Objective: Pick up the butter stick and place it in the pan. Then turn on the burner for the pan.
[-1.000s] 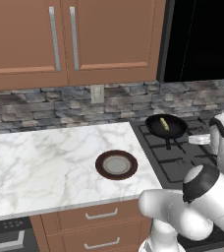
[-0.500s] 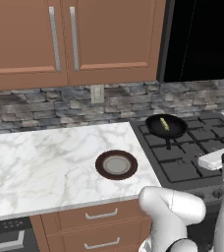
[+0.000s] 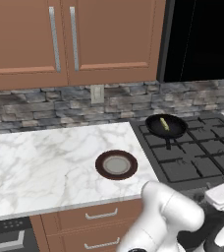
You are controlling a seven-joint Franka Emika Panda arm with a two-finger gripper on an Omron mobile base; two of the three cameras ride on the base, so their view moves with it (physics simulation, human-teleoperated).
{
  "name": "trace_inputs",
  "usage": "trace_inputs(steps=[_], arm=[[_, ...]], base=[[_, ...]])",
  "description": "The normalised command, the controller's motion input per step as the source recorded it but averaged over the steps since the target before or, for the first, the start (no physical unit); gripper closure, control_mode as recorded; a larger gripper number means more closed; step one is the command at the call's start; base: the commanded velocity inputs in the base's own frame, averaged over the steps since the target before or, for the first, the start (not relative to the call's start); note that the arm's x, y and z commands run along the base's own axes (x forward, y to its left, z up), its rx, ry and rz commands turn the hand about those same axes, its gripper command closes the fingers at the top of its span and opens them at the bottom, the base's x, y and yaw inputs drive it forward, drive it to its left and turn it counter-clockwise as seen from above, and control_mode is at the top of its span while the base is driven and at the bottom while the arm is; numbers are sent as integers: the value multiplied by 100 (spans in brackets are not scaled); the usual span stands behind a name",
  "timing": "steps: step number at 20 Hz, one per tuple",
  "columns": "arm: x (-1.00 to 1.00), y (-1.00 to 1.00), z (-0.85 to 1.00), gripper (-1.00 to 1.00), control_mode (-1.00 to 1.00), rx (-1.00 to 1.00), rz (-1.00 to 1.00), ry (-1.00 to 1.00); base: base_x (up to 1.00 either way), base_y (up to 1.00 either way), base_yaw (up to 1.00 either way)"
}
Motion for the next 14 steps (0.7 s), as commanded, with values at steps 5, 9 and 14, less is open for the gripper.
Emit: trace_inputs(steps=[5, 9, 14], arm=[[-73, -2, -52, -100, -100, -8, 0, -16], [-21, -17, -46, -100, -100, -4, 0, -11], [0, -41, -40, -100, -100, 0, 0, -6]], base=[[0, 0, 0], [0, 0, 0], [0, 0, 0]])
